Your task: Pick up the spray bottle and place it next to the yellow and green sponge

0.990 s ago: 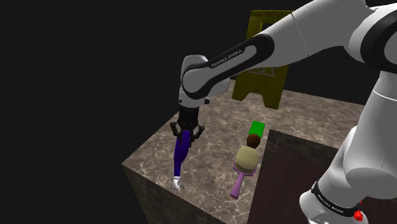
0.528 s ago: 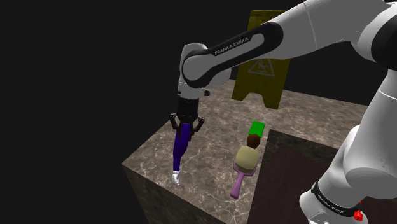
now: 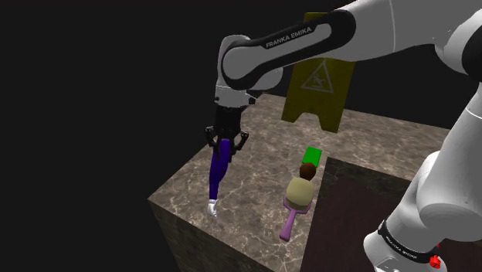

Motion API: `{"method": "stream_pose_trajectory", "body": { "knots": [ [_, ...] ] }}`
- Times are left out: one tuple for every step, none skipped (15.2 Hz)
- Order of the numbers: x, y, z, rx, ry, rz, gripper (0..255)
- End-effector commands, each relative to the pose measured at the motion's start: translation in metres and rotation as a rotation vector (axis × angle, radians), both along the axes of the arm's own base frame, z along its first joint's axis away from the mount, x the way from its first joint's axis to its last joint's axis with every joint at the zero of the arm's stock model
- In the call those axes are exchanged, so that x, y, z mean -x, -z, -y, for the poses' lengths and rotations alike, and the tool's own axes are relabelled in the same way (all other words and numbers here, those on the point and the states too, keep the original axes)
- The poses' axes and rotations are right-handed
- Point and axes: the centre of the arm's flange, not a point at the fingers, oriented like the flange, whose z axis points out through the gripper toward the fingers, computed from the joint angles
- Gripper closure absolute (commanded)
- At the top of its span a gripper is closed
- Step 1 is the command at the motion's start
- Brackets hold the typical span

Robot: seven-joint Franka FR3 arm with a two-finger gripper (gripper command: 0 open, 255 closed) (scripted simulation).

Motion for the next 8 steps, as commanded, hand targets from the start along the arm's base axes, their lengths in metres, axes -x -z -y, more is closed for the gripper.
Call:
{"method": "stream_pose_trajectory", "body": {
  "knots": [
    [0.0,-0.011,0.0,0.0,0.0,0.0,255],
    [0.0,-0.017,0.0,0.0,0.0,0.0,255],
    [0.0,-0.022,0.0,0.0,0.0,0.0,255],
    [0.0,-0.027,0.0,0.0,0.0,0.0,255],
    [0.0,-0.033,0.0,0.0,0.0,0.0,255],
    [0.0,-0.038,0.0,0.0,0.0,0.0,255],
    [0.0,-0.043,0.0,0.0,0.0,0.0,255],
    [0.0,-0.048,0.0,0.0,0.0,0.0,255]
  ]
}}
